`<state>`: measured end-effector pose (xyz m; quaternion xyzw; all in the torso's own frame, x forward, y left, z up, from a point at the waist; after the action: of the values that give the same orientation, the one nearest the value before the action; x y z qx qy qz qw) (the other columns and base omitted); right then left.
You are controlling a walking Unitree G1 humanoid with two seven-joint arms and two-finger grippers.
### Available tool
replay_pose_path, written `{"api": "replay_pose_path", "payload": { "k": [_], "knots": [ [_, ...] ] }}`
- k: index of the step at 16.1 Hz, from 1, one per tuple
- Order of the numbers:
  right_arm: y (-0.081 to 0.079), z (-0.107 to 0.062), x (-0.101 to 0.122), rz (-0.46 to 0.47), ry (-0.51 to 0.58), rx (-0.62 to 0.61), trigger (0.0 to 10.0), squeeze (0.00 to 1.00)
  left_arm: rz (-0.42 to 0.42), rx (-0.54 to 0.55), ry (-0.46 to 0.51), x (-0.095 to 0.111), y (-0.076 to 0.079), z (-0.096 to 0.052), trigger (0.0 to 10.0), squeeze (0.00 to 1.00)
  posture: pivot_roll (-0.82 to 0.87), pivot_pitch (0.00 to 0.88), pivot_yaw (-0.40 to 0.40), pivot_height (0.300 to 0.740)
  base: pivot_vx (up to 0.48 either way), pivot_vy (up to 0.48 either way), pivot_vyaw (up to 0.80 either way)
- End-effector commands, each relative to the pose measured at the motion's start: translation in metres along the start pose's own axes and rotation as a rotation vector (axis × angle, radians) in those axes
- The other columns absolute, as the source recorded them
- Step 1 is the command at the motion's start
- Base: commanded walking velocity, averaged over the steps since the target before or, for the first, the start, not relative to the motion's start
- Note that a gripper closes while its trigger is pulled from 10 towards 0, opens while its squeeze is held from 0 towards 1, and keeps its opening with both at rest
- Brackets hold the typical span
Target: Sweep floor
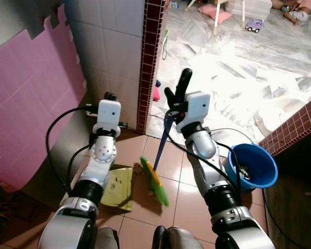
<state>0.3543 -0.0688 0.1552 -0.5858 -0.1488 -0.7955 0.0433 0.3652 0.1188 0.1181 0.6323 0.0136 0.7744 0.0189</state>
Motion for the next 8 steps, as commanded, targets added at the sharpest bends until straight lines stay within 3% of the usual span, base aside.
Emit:
{"api": "replay_pose_path", "payload": {
  "k": [1, 5, 8],
  "knots": [
    [0.006, 0.003, -0.006, 0.115, -0.065, -0.044, 10.0, 0.00, -0.042, -0.013, -0.047, -0.009, 0.011, -0.002, 10.0, 0.00, -0.03, 0.124, -0.088, 0.740, 0.000, 0.000, 0.00],
    [0.009, 0.012, -0.001, 0.404, -0.104, -0.037, 10.0, 0.00, -0.059, -0.011, -0.052, -0.009, 0.014, 0.001, 10.0, 0.00, -0.04, 0.098, -0.092, 0.740, 0.000, 0.000, 0.00],
    [0.016, 0.017, 0.018, 0.349, -0.009, 0.038, 10.0, 0.00, -0.068, -0.005, -0.054, -0.010, 0.014, 0.001, 10.0, 0.00, -0.04, 0.083, -0.096, 0.740, 0.000, 0.000, 0.00]
  ]
}}
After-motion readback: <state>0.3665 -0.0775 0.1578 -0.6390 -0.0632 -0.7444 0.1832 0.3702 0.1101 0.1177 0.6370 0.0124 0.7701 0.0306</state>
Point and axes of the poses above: a point about 5 cm out from each wrist's last joint towards the gripper, its own z axis pointing out of the wrist towards the gripper, its own x axis along the axis of the wrist's last joint, y = z × x, the point moved 2 cm from there along z, pointing out of the wrist towards the gripper, and after that the axes turned 15 degrees about -z, right-handed, at the moved point
